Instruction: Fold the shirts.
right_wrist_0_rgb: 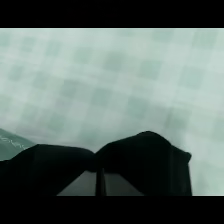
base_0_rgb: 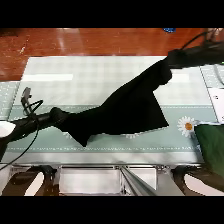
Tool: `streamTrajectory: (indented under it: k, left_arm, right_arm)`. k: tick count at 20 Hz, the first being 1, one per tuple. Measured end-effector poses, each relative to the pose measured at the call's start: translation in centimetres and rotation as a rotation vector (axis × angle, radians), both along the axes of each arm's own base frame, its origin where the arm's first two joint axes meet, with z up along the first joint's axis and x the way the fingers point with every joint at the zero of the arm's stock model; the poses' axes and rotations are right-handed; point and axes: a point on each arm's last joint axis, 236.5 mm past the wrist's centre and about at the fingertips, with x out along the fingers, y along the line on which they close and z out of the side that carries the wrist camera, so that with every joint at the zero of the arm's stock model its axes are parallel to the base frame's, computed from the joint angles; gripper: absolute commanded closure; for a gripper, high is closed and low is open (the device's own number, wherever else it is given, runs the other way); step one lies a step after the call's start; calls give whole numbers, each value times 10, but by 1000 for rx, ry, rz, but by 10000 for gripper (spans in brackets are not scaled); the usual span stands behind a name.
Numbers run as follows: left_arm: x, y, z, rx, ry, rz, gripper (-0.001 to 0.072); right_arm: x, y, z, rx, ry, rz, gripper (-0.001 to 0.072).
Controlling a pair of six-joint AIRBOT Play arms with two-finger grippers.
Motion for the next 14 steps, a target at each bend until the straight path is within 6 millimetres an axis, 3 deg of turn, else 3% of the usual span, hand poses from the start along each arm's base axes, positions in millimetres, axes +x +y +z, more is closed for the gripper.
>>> streamTrajectory:
  k: [1,2,5,8,11,13,14]
  left_arm:
    - [5,-1,-8,-6,19,-8,476]
    - [12,-2,-13,-11,33,-11,214]
    - [39,3,-13,-35,59,-15,203]
    - [65,28,19,-66,51,-26,203]
    - [68,81,40,-35,68,7,202]
    - [55,112,34,-25,124,61,202]
    - [44,118,23,-34,168,77,202]
  right_arm:
    - [12,5,-18,23,33,5,363]
    - [23,11,-33,51,61,3,297]
    - [44,13,-62,115,130,-34,304]
    - [41,-10,-70,126,195,-67,304]
    - [13,-64,-86,13,270,-119,305]
    - [-17,-99,-102,-23,326,-194,305]
    - [-34,-110,-114,-17,350,-236,306]
